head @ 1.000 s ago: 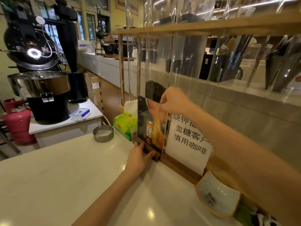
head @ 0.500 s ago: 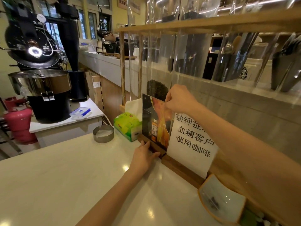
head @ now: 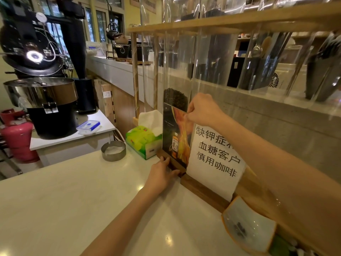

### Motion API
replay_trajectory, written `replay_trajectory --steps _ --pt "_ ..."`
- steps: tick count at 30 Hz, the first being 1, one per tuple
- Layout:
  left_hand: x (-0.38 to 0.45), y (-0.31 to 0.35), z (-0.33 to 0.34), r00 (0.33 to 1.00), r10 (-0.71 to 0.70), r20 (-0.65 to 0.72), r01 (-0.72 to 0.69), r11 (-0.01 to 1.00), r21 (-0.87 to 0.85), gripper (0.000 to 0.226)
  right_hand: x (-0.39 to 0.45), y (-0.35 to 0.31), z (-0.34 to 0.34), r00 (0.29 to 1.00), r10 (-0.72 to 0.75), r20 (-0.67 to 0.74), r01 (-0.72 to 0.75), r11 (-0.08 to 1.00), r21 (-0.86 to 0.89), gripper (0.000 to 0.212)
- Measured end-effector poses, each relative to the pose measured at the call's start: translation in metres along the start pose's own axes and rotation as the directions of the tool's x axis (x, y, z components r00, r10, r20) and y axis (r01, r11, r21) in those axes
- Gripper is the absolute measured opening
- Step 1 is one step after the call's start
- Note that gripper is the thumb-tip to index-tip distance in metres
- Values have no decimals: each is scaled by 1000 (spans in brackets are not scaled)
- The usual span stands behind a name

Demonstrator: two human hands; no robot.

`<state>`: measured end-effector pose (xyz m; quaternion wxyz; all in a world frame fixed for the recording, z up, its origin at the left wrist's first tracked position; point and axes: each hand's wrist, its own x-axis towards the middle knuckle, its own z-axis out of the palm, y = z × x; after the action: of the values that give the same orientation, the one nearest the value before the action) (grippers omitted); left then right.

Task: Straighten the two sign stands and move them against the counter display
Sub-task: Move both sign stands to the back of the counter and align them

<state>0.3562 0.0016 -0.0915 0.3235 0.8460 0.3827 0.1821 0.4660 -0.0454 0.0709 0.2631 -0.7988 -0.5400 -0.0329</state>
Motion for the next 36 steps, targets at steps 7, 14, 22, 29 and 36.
replay_trajectory --steps 7,14,22,29,36 --pt "3 3 1 1000 4 10 -4 1000 20 53 2 1 0 1000 -23 11 24 999 -37 17" --pt "4 0 3 1000 15 -4 -15 1000 24 59 4 4 1 999 -27 26 29 999 -46 16" --pt "6 1 4 1000 17 8 -18 998 60 49 -3 3 -7 993 -37 108 40 999 -22 34" --pt "-5 2 -2 992 116 44 -117 993 21 25 -33 16 -26 995 -45 84 43 999 16 44" --pt "-34 9 16 973 229 -9 -223 957 187 31 -68 31 -44 991 10 130 8 991 -134 26"
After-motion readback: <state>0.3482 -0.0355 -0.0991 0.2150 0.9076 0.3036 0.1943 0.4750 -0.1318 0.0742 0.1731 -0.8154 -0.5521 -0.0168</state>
